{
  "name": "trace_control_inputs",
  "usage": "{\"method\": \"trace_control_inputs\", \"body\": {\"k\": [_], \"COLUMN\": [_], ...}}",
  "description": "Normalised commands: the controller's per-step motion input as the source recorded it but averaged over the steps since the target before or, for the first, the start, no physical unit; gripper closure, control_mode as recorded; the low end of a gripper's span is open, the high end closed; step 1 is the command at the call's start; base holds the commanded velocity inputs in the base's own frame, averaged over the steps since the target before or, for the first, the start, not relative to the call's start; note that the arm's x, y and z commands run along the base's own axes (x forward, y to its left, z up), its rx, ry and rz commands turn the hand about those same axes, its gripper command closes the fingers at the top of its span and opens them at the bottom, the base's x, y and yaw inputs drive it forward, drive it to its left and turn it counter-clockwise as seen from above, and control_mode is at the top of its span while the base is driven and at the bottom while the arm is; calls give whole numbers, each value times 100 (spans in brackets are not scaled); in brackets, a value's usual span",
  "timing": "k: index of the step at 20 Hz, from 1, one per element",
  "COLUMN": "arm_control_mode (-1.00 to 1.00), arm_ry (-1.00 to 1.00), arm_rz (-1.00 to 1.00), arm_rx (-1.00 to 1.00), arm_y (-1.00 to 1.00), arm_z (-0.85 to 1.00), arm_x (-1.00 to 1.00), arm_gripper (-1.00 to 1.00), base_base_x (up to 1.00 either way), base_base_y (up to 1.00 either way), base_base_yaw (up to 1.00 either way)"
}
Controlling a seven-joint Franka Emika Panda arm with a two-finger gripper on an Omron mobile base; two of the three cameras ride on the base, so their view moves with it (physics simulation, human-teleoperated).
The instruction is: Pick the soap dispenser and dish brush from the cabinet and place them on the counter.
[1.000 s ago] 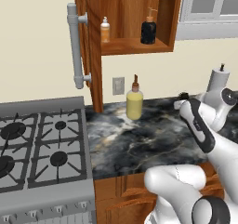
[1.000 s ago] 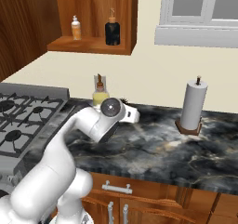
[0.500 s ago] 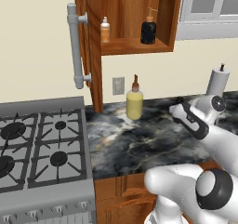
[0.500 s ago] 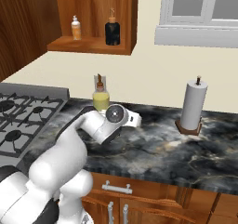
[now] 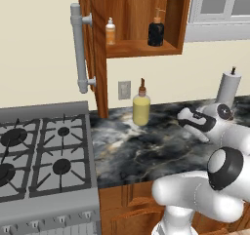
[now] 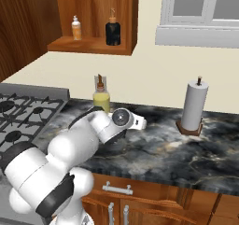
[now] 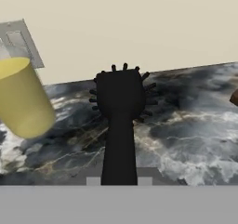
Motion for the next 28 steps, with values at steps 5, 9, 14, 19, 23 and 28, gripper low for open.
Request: {"method": "trace_control_inputs", "body": {"k": [5, 9, 14, 19, 23, 28], "arm_control_mode": [-100, -100, -100, -100, -100, -100], "arm_ry": [2, 3, 4, 1, 0, 0], "arm_rz": [-2, -2, -1, 0, 0, 0], "arm_rx": [0, 0, 0, 0, 0, 0], "arm_y": [-12, -5, -1, -2, -9, -20], "arm_z": [-23, -23, -29, -35, -36, -40], "arm_x": [29, 30, 32, 31, 25, 14], "arm_gripper": [100, 100, 100, 100, 100, 100], "base_base_x": [0, 0, 0, 0, 0, 0], "base_base_y": [0, 0, 0, 0, 0, 0], "base_base_yaw": [0, 0, 0, 0, 0, 0]}}
